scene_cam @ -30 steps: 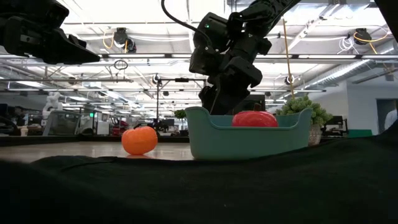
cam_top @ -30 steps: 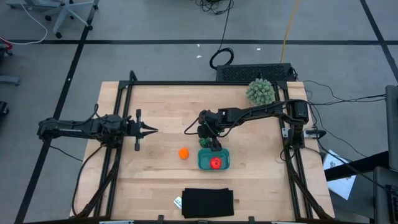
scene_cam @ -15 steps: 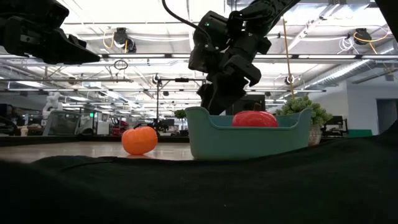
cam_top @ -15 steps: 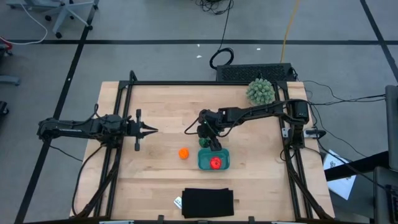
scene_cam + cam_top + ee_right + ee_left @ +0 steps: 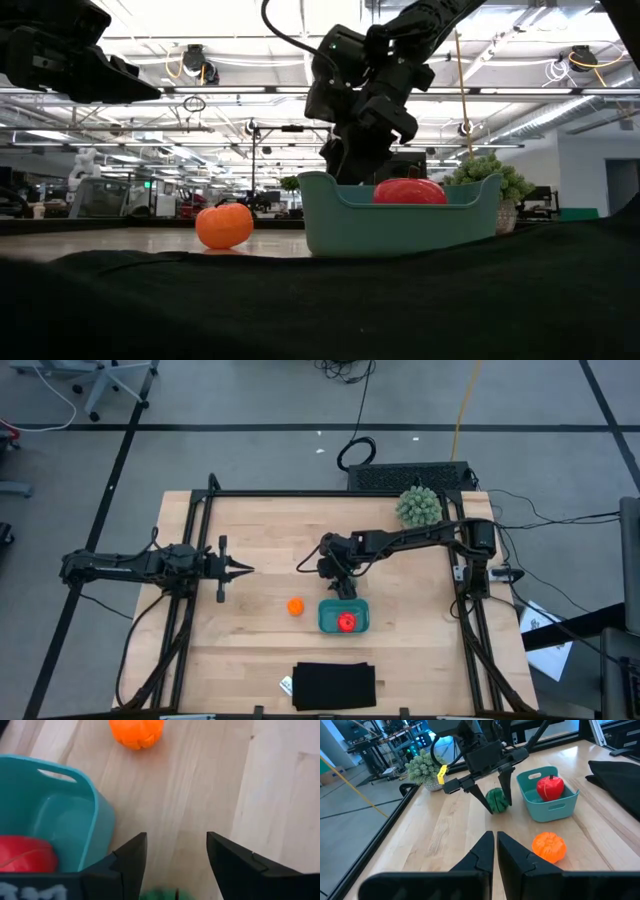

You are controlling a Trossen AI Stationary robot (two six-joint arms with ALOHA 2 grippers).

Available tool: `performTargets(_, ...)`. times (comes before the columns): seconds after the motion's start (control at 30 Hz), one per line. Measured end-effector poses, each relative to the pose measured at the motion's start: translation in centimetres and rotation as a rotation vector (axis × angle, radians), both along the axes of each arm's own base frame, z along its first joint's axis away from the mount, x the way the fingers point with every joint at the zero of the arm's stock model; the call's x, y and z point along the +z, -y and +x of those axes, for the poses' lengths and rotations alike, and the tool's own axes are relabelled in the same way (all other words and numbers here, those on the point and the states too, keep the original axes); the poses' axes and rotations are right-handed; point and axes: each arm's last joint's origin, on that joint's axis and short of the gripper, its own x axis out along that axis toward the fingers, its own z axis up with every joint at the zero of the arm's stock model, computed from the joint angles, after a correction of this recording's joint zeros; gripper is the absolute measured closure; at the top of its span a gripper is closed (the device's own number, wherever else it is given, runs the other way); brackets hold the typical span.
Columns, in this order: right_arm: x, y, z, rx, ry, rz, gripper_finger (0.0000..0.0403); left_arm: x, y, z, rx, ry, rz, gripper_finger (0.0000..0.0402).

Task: Pick and placing Produce into tupperware
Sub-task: Put the watermelon into the blue bin

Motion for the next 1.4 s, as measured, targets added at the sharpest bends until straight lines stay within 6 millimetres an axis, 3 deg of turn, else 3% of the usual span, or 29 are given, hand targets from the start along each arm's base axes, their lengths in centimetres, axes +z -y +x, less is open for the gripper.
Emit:
performTargets(0.27, 1.0, 0.2, -0.1, -0.044, 0.027, -0.083, 0.0193, 0.0, 0.0, 0.0, 0.000, 0.000, -0.001, 0.0376)
performTargets(0.4, 2.3, 0.6, -1.2, -0.051, -0.008, -0.102, 0.0164, 0.0, 0.0, 0.0, -0.001, 0.000, -0.004, 0.0376)
performTargets(0.53, 3.3, 1.4, -2.4, -0.166, -0.068, -0.047, 0.0126, 0.0, 0.1, 0.0, -0.016, -0.001, -0.008, 0.0376)
performTargets(0.83, 3.1, 2.8, -4.4, -0.372, -0.256, -0.001, 0.0054, 0.0, 0.1, 0.0, -0.018, -0.002, -0.010, 0.0376)
performTargets(1.0, 3.8, 3.1, -5.0, -0.399, -0.267, 0.007, 0.0045, 0.0, 0.1, 0.0, -0.018, -0.003, -0.010, 0.0376)
performTargets(1.17, 5.7, 3.3, -6.2, -0.374, -0.238, -0.012, 0.0045, 0.0, 0.1, 0.0, -0.018, -0.004, -0.012, 0.0376)
performTargets(1.4, 7.7, 3.1, -8.3, -0.154, -0.243, -0.175, 0.0045, -0.1, 0.1, 0.0, -0.022, -0.008, -0.017, 0.0376)
